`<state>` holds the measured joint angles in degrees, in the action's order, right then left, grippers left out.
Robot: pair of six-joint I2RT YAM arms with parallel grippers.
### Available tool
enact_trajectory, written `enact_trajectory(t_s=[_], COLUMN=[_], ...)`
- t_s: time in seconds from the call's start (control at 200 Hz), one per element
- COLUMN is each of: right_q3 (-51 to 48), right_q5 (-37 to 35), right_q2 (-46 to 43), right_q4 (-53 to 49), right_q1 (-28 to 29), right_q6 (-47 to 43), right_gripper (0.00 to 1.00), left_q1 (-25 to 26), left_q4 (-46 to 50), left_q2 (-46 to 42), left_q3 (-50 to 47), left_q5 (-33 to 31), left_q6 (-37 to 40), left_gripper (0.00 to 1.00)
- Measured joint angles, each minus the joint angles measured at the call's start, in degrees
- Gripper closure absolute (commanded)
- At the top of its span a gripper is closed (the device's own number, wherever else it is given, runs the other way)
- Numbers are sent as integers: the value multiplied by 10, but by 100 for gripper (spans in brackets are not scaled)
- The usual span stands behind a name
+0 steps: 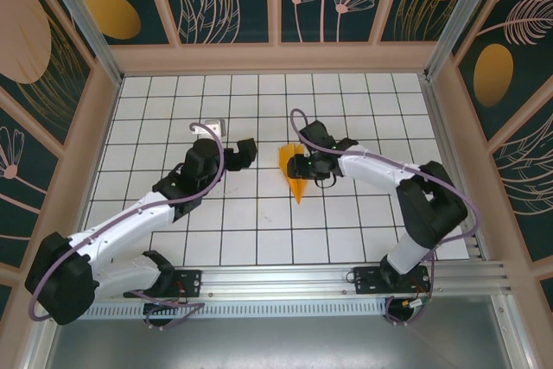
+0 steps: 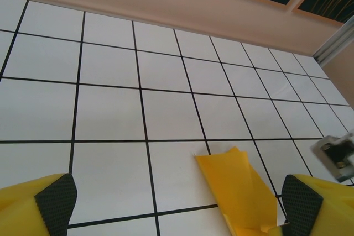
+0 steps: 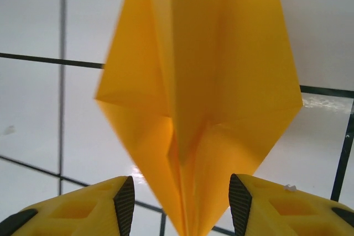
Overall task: Fold a paper plane with a square sheet of paper (fold left side to right side)
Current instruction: Move the paper plane to the top-center of the table.
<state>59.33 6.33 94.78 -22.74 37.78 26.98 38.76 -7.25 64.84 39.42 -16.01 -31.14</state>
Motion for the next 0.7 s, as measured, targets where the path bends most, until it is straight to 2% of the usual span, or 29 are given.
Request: enact_trajectory(t_s=[0.17,0.27,0.46,0.586,0.701], right_q3=[14,24,44,76,153], right_q5=[-9,-10,-17,-30,-51], right_q2=[49,68,90,97,114], right_q4=[-9,-9,-17,-41,-77], right_q1=[13,21,29,30,30], right_q6=[6,7,7,5,-2], right_gripper=[55,63,85,87,87], left_q1=[0,0,0,0,0], left_q4=[0,1,6,16,21], left_q2=[-6,-7,-13,-25,-49], left_q3=[0,-1,-5,-5,-9], left_q5=[-8,-10,-12,-18,-29], left_q6=[0,2,7,11,16], left_gripper=[1,2,2,2,1])
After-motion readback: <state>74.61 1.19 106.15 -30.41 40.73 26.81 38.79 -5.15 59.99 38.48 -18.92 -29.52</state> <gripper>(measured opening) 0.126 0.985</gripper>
